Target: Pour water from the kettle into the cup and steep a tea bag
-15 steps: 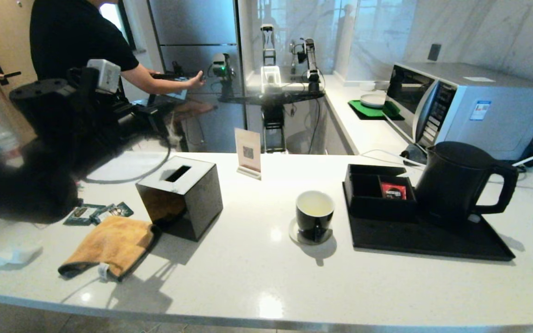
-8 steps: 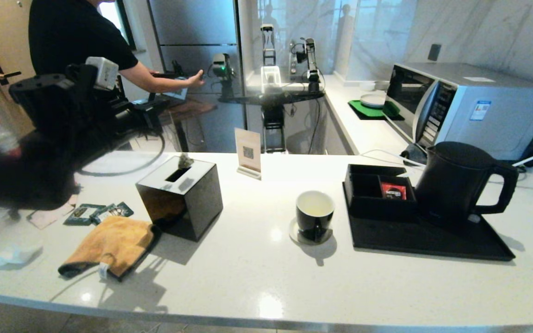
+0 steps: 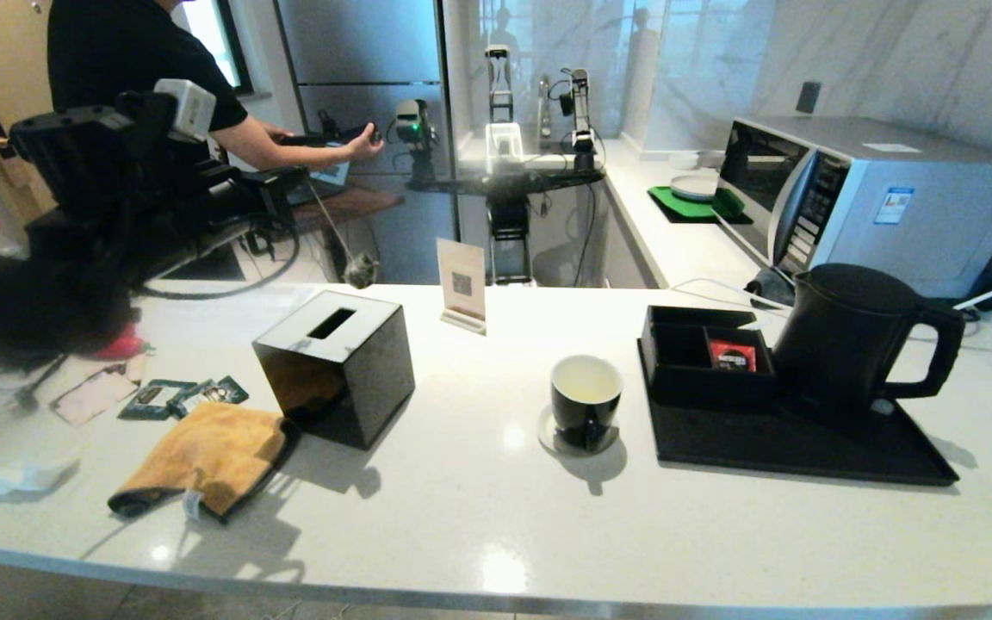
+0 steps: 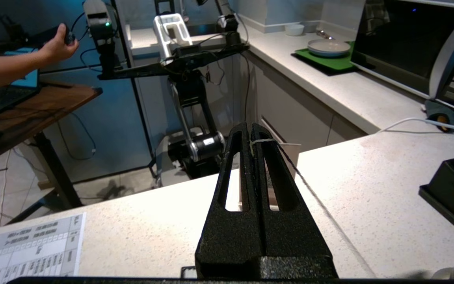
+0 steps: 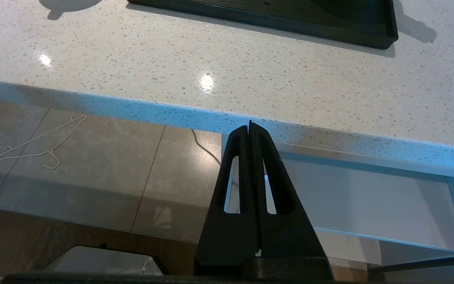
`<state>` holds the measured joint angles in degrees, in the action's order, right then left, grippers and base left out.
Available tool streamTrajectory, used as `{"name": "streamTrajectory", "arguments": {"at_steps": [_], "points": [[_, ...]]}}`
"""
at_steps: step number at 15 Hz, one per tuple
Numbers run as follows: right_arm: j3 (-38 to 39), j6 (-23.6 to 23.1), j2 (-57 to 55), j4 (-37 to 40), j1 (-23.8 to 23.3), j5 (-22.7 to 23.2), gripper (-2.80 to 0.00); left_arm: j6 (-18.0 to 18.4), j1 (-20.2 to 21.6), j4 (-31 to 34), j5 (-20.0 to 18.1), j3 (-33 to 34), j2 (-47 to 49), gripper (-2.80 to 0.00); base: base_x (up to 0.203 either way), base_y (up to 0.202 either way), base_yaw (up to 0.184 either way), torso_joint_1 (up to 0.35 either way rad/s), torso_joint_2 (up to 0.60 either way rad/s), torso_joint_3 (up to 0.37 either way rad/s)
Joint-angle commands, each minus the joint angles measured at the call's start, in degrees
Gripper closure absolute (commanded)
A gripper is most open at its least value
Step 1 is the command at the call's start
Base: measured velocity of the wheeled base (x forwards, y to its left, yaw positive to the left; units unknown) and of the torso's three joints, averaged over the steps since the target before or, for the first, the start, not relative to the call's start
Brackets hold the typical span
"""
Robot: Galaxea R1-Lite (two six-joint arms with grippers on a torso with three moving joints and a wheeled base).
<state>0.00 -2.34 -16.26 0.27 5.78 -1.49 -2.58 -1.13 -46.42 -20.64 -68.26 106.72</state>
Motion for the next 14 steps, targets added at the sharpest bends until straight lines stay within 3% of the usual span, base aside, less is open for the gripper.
{"name": "streamTrajectory", "arguments": {"at_steps": [1, 10, 14], "points": [[0.0, 0.0, -0.1, 0.0, 0.0, 0.0, 0.00, 0.0, 1.0, 0.3, -0.1, -0.7, 0.0, 0.00, 0.000, 0.000, 0.000, 0.000, 0.00, 0.000], [0.0, 0.0, -0.1, 0.0, 0.2, 0.0, 0.00, -0.1, 0.8, 4.0, -1.3, -4.3, -0.2, 0.00, 0.000, 0.000, 0.000, 0.000, 0.00, 0.000], [0.0, 0.0, -0.1, 0.0, 0.3, 0.0, 0.00, -0.3, -2.3, 7.0, -2.1, -7.5, 0.1, 0.00, 0.000, 0.000, 0.000, 0.000, 0.00, 0.000]]}}
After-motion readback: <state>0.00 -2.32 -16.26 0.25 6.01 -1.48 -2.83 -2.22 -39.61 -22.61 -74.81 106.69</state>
